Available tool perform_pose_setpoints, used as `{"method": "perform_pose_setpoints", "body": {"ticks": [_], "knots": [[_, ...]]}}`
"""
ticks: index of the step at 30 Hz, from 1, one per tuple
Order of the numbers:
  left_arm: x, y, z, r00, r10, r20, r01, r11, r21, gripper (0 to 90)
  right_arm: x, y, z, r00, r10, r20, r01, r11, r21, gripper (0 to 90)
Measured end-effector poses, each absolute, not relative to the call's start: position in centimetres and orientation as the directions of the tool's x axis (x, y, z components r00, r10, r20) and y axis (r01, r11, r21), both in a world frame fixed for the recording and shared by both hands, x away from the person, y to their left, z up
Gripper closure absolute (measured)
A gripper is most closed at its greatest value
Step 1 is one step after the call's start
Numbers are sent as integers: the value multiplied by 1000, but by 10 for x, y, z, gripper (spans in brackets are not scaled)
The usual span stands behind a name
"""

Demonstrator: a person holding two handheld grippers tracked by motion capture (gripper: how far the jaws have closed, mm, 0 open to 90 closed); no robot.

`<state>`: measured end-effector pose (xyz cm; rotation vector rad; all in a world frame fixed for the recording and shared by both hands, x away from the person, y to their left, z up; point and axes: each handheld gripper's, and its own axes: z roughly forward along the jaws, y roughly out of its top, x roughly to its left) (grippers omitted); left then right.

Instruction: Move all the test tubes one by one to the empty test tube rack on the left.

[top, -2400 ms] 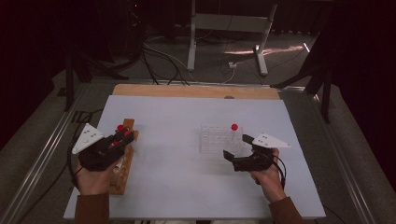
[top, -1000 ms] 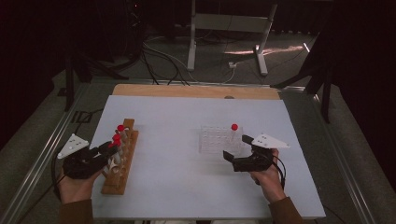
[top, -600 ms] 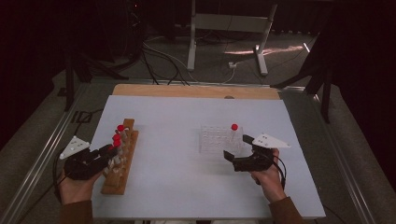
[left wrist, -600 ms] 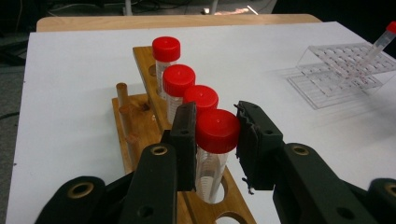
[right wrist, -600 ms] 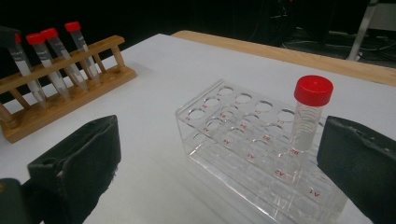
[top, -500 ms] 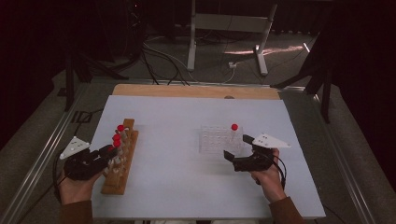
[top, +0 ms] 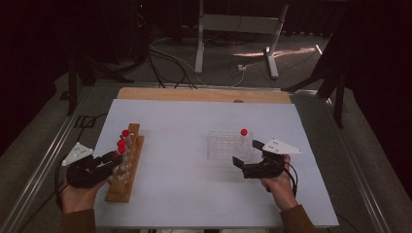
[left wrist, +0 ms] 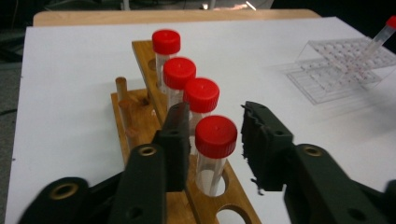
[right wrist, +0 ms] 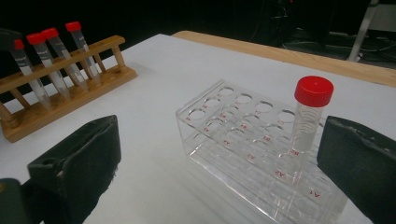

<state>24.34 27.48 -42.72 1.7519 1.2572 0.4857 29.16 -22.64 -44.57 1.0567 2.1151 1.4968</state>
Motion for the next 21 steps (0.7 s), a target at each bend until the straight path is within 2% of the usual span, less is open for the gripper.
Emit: {"method": "perform_pose_setpoints", "body": {"ticks": [12, 16, 21], "knots": [[238, 265, -408, 436, 879, -192, 425, -13, 905, 269, 292, -225, -447, -666, 734, 134, 373, 171, 912, 0], [238, 262, -405, 421, 886, -192, 401, 9, 916, 194, 292, -226, -447, -663, 736, 134, 372, 169, 913, 0], [239, 255, -403, 398, 896, -197, 380, 34, 924, 158, 293, -226, -447, -659, 740, 133, 372, 167, 913, 0]]}}
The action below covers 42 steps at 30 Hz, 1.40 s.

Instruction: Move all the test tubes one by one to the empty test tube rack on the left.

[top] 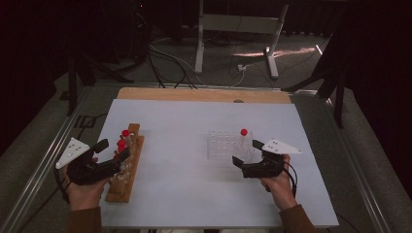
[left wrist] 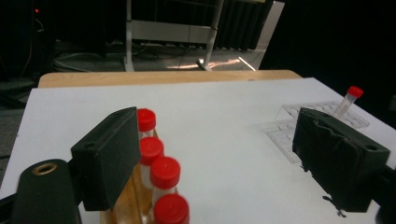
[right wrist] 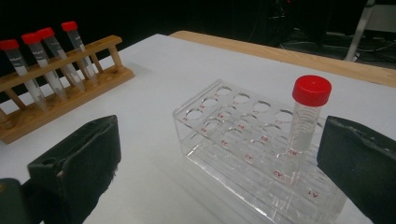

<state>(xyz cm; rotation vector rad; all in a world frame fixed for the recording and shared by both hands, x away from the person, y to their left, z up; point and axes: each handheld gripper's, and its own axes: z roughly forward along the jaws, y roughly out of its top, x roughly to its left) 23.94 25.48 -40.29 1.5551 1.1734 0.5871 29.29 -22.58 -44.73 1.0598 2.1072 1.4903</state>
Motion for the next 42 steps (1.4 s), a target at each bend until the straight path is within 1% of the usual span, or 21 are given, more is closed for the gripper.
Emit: {"method": "perform_pose_setpoints", "body": {"ticks": [4, 8, 13, 18, 24, 27, 31, 34, 36, 38, 41, 42], "knots": [[242, 247, -402, 400, 894, -200, 374, 40, 927, 102, 293, -226, -447, -651, 747, 130, 371, 164, 914, 0], [243, 238, -403, 407, 892, -198, 367, 38, 930, 65, 294, -226, -446, -640, 762, 97, 359, 184, 915, 0], [245, 227, -405, 420, 886, -195, 362, 33, 931, 24, 298, -228, -443, -636, 766, 95, 358, 184, 916, 0], [247, 215, -408, 444, 875, -192, 357, 24, 934, 13, 304, -228, -443, -623, 778, 82, 361, 194, 912, 0], [249, 198, -416, 475, 860, -186, 357, 5, 934, 6, 319, -231, -451, -609, 781, 136, 404, 159, 901, 0], [251, 189, -419, 490, 853, -181, 359, -8, 933, 6, 325, -231, -454, -599, 790, 127, 408, 165, 898, 0], [251, 182, -422, 501, 847, -176, 361, -20, 932, 6, 335, -229, -458, -578, 811, 96, 417, 192, 888, 68], [252, 178, -423, 507, 844, -174, 363, -26, 932, 6, 341, -228, -461, -565, 821, 85, 420, 198, 886, 165], [252, 177, -425, 507, 845, -172, 365, -30, 931, 6, 345, -227, -462, -562, 824, 74, 426, 212, 879, 272], [253, 176, -426, 509, 843, -175, 370, -31, 928, 6, 348, -225, -464, -551, 833, 52, 420, 223, 880, 418], [254, 175, -427, 509, 842, -178, 376, -31, 926, 6, 351, -223, -466, -537, 843, 20, 414, 243, 877, 550], [253, 175, -427, 508, 843, -179, 377, -31, 926, 6, 352, -222, -467, -536, 844, 13, 417, 251, 874, 576]]}}
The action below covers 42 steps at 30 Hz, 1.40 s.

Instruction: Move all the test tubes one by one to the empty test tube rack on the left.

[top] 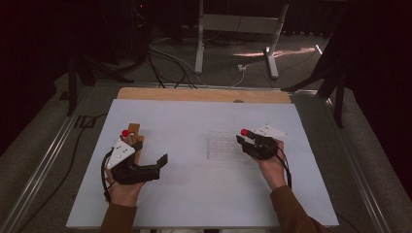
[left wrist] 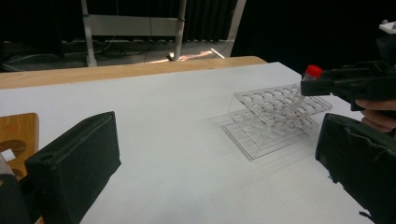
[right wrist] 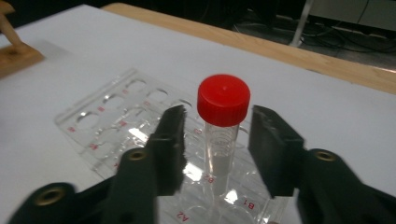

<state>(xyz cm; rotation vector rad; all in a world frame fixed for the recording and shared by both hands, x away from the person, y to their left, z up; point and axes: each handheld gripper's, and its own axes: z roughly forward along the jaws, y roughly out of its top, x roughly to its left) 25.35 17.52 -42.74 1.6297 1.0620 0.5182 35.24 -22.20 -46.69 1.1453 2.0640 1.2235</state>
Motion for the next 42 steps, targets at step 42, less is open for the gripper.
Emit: {"method": "perform_pose_setpoints", "body": {"ticks": [42], "knots": [[256, 175, -432, 508, 841, -186, 400, -40, 916, 6, 320, -233, -425, -588, 808, 17, 317, 211, 925, 742]]}}
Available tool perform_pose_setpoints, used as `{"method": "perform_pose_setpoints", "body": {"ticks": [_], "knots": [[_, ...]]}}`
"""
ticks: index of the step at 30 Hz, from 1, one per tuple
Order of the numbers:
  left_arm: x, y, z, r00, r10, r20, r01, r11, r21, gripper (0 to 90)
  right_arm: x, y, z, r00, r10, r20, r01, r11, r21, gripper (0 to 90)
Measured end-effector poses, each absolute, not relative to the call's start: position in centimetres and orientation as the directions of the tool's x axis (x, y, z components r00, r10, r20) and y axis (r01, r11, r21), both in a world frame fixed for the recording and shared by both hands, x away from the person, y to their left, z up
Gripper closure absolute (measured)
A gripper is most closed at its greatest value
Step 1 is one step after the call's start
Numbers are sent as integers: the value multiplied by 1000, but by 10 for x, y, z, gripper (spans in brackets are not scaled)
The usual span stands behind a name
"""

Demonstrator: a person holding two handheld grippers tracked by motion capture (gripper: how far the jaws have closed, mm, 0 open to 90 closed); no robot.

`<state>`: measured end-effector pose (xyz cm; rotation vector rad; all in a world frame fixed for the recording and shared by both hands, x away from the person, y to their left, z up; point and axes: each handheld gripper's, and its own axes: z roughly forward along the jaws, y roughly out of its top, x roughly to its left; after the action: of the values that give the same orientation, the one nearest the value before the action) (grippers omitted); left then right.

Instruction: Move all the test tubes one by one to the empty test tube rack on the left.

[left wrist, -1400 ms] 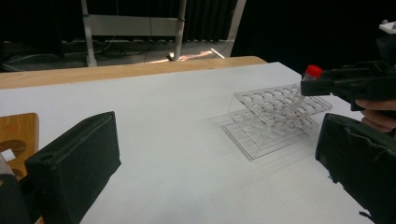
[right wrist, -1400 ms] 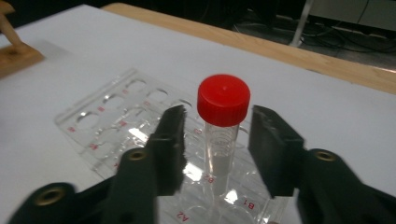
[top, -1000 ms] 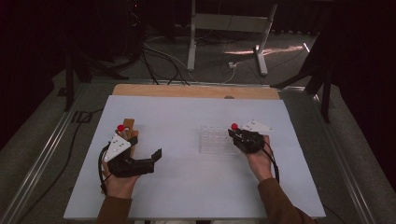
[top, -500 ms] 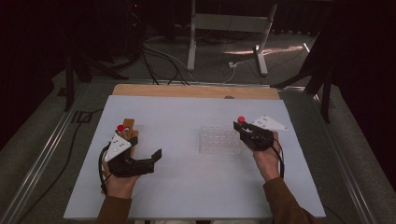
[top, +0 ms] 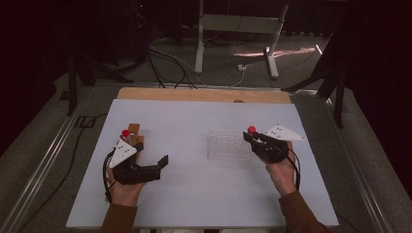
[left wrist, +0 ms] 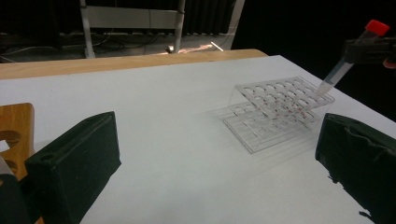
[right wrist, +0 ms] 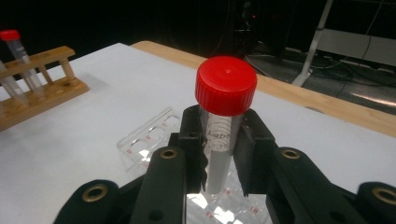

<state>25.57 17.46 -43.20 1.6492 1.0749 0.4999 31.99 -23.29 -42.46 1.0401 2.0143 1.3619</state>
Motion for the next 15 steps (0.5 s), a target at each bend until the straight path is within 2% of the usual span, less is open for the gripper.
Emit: {"method": "perform_pose_setpoints", "body": {"ticks": [15], "knots": [[255, 172, -431, 510, 840, -185, 399, -40, 916, 6, 304, -230, -436, -638, 768, 48, 341, 227, 912, 742]]}}
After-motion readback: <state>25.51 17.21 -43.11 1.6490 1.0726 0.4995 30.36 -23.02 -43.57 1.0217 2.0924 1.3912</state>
